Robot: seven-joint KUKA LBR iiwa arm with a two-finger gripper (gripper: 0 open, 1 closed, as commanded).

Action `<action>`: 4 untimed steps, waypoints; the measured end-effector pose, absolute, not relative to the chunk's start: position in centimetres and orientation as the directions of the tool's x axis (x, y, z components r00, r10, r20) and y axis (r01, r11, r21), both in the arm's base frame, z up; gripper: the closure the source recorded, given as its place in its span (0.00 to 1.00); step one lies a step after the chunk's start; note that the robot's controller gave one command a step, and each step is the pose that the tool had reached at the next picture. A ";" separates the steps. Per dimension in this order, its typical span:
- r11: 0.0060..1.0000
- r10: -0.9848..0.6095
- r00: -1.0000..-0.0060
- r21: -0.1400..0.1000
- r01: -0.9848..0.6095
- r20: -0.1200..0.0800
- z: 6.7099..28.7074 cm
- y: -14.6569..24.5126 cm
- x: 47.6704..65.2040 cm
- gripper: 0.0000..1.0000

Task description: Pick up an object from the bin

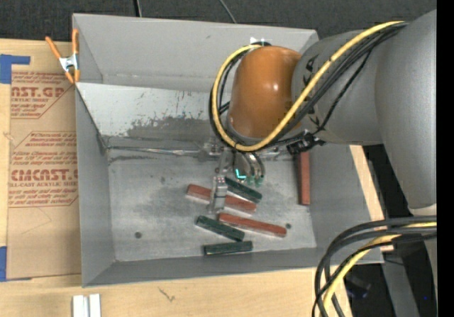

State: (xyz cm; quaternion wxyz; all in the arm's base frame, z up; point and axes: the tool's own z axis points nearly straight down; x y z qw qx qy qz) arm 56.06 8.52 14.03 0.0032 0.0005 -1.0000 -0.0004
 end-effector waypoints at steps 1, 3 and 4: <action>1.000 -0.001 -1.000 0.001 -0.001 -0.001 14.5 8.5 56.3 0.00; 1.000 0.001 -1.000 -0.001 0.001 0.009 7.3 4.1 52.7 1.00; 0.996 -0.084 -0.996 0.000 -0.084 -0.010 26.3 2.9 52.2 1.00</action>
Offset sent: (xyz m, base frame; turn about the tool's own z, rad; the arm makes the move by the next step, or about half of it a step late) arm -0.0331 -0.0442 -0.0703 0.0026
